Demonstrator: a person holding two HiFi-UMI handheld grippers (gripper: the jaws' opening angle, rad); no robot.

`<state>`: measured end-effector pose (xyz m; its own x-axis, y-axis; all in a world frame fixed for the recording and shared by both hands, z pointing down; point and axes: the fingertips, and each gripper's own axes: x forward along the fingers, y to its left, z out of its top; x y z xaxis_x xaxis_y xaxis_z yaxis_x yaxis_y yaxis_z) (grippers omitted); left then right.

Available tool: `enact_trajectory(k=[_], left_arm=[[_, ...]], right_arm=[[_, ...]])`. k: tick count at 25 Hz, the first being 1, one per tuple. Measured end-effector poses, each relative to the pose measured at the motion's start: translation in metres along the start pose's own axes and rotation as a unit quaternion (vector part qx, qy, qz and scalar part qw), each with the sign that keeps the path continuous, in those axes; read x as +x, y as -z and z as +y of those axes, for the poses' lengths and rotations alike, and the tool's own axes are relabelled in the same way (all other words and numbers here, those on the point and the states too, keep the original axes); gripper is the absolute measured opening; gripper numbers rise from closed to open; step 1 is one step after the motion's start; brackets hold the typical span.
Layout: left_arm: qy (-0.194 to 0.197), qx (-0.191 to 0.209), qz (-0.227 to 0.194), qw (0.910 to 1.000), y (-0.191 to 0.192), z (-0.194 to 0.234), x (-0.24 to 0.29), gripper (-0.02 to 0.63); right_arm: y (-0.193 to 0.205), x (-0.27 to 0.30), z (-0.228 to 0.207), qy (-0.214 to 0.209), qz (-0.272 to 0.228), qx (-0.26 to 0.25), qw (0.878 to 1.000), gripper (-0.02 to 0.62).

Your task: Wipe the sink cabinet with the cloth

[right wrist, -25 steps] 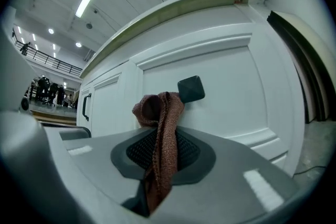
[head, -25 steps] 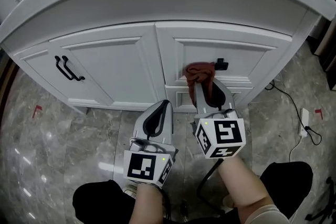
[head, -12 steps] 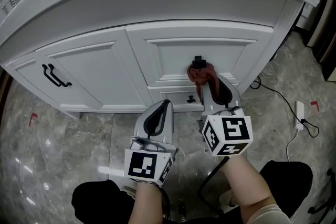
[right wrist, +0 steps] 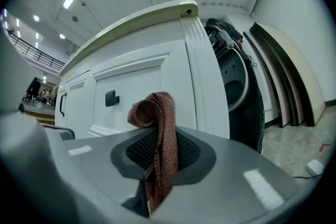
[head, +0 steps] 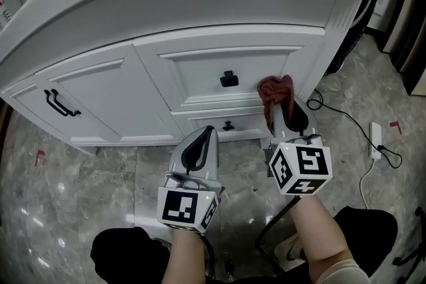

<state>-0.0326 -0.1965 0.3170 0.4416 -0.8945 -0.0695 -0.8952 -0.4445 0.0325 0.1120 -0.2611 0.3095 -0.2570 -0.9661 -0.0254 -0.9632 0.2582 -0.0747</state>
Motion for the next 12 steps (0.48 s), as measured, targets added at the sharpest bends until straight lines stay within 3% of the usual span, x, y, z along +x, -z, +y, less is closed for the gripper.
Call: enact_trajectory(k=[6,12], left_arm=[[0.000,-0.003,0.007,1.0000,0.007,-0.003,0.001,0.000],[-0.011,0.000,0.007,0.9999,0.013,0.014,-0.011,0.000]], right_arm=[[0.011,-0.015,-0.028,0.044,0.003,0.032,0.999,0.084],[0.034,-0.013,0.020,-0.006,0.011,0.033,0.999,0.083]])
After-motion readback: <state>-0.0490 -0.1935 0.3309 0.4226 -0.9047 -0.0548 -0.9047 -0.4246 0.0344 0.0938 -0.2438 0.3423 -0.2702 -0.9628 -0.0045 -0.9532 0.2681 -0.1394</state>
